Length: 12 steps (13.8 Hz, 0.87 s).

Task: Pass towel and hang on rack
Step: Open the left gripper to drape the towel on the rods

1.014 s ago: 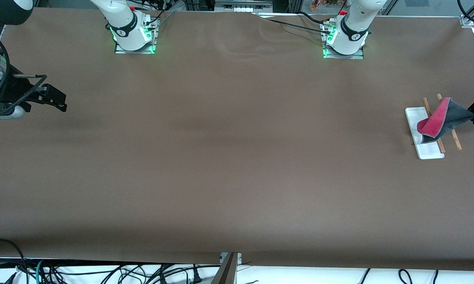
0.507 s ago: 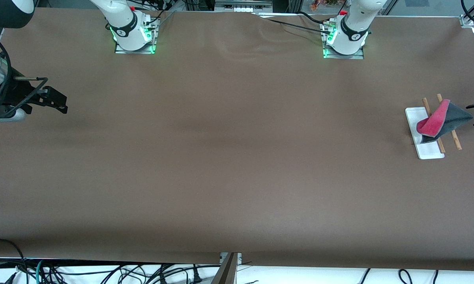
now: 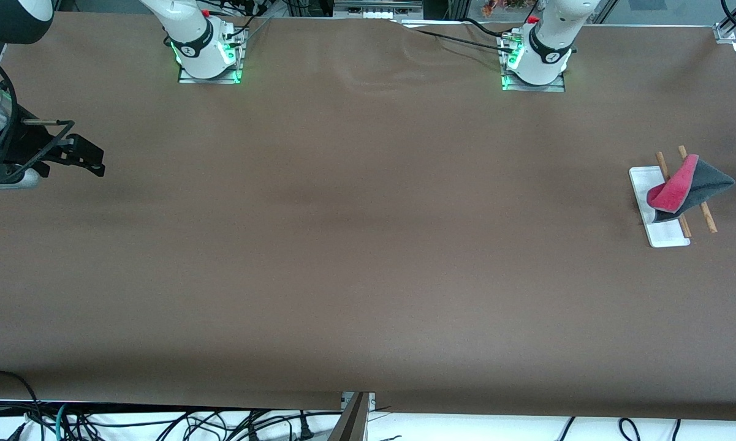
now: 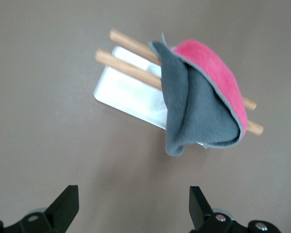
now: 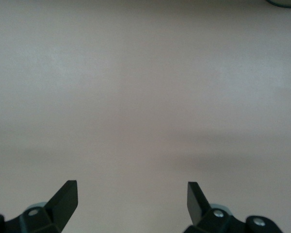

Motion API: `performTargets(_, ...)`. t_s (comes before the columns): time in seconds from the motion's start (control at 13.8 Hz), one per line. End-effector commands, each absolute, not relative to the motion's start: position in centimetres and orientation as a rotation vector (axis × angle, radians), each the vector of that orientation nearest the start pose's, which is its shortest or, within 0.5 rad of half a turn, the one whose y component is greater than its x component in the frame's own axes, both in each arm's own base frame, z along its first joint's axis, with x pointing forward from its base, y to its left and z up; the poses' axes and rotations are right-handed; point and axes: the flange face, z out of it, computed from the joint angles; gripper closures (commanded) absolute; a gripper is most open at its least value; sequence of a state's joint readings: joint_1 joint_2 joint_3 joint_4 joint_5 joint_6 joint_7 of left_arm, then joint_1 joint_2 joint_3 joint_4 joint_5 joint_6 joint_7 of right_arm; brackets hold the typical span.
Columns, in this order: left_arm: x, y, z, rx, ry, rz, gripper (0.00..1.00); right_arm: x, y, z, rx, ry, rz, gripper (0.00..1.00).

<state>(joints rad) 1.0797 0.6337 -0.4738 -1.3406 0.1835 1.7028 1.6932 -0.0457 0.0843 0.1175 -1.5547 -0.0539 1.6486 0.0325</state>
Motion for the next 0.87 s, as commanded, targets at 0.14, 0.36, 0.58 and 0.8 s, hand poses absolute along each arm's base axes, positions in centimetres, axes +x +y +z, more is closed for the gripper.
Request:
performTargets(0.14,56.9,40.0,43.0,-2.874,1.634,0.044,0.0,58.9,3.5,59.7,-3.179,-0.087,-0.036,0.0)
performTargets(0.36,58.8,35.4,46.1,-2.979,1.351,0.096,0.0,58.9,3.5,59.7,-3.179,-0.085,-0.036,0.0)
performTargets(0.58,61.1,28.5,48.4,-3.043,1.162,0.167,0.0,58.9,3.4,59.7,-3.179,-0.082,-0.036,0.0)
performTargets(0.8,62.6,21.8,49.8,-3.1,0.953,0.246,0.0,58.9,3.5,59.7,-3.179,-0.082,-0.038,0.0)
